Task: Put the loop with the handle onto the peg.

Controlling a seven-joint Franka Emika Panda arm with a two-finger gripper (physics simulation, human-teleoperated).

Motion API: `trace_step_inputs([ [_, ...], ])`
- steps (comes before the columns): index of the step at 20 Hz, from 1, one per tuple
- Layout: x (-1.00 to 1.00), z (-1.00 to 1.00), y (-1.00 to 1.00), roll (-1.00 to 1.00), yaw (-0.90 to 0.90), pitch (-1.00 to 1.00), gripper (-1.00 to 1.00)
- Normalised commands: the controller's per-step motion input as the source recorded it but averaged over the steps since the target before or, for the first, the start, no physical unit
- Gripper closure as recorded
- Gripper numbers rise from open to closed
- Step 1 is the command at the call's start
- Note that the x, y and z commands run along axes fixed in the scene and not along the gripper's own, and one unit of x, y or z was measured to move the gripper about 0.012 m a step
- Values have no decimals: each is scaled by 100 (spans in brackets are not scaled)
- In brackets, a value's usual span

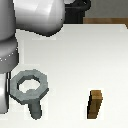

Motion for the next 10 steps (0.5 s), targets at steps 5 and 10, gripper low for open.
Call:
trace_step_inputs([
  [5, 0, -20, 0, 0, 0, 0, 100],
  [10, 0, -100, -5, 0, 0, 0, 100],
])
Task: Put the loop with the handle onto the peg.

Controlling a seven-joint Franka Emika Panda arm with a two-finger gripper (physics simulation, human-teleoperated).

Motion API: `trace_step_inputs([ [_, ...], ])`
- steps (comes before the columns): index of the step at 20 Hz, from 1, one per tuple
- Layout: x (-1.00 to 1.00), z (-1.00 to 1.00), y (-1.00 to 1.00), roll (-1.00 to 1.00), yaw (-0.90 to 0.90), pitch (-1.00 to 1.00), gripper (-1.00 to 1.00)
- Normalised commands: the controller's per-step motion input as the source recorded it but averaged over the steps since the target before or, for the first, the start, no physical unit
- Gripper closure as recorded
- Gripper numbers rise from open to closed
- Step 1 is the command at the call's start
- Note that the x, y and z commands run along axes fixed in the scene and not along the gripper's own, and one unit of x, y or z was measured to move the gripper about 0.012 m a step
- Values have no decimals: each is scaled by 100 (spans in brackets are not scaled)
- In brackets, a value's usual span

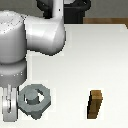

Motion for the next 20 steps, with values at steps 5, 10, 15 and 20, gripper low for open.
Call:
trace_step_inputs([
  [5, 0, 0, 0, 0, 0, 0, -100],
  [10, 0, 0, 0, 0, 0, 0, -100],
  [15, 0, 0, 0, 0, 0, 0, -100],
  [20, 0, 0, 0, 0, 0, 0, -100],
])
